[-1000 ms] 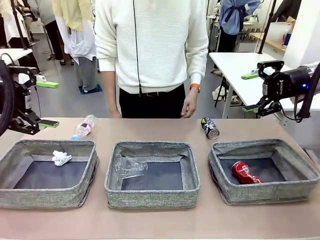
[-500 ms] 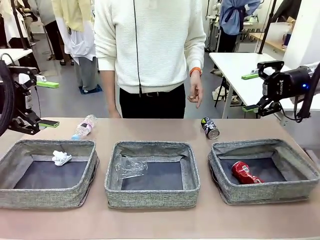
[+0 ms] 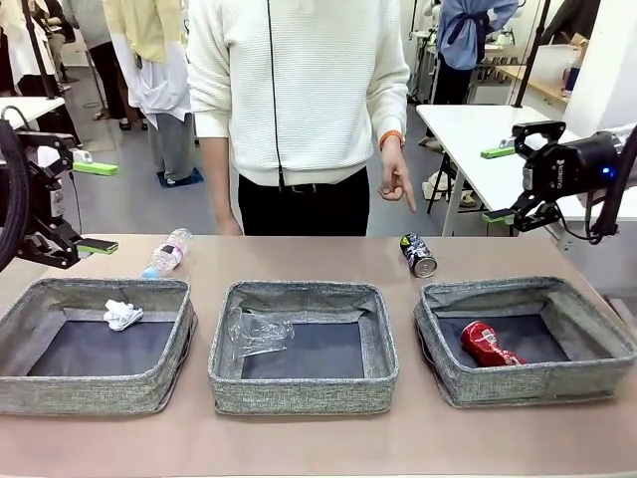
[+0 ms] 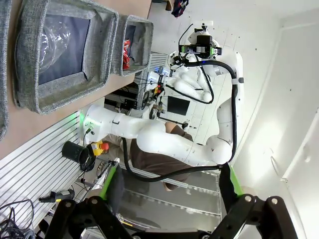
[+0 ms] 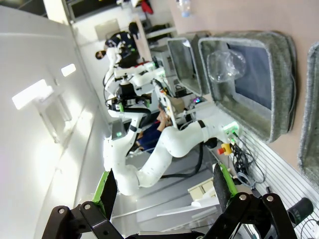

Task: Sort the waste into the appropriate baskets.
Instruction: Pick up the waste item pointed out by the person, then place the picked waste into the Fabric basket indicated by the person.

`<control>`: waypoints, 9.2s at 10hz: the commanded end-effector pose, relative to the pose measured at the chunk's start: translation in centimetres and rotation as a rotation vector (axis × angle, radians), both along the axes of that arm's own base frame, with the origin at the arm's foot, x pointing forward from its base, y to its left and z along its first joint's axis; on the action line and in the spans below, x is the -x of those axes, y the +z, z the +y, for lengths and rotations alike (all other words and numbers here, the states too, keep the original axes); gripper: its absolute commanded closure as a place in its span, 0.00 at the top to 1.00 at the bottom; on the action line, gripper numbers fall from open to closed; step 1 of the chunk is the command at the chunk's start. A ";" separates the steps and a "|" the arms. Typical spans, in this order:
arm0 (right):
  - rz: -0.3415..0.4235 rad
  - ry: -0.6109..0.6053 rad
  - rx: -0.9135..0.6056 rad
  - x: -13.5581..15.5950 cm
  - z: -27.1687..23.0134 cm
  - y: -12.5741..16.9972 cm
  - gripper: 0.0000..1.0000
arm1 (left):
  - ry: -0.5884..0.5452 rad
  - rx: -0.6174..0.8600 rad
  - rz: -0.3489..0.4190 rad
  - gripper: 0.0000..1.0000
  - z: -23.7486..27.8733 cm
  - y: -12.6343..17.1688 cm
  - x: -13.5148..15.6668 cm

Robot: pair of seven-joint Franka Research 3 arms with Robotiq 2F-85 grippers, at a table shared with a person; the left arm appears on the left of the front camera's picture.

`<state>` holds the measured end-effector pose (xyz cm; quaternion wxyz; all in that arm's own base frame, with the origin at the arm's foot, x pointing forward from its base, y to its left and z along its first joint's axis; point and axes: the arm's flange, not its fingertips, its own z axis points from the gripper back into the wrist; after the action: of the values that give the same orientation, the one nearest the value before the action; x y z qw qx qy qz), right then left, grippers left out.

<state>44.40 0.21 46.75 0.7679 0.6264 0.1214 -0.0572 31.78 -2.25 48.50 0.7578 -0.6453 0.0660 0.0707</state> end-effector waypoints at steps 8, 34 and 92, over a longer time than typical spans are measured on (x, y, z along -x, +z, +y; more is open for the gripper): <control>-0.152 0.219 1.206 -3.3 9.0 0.1 1.00 | 0.014 0.016 0.013 1.00 -0.2 0.5 0.0; -0.463 0.045 0.946 -18.7 9.8 -15.7 1.00 | 0.014 0.016 0.013 1.00 -0.2 0.5 0.0; -0.226 -0.086 1.375 3.2 34.3 27.2 0.39 | 0.014 0.016 0.013 1.00 -0.2 0.5 0.0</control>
<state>41.40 34.57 73.88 0.9954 0.0038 -0.0445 -0.0853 31.81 -2.22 48.45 0.7586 -0.6442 0.0655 0.0731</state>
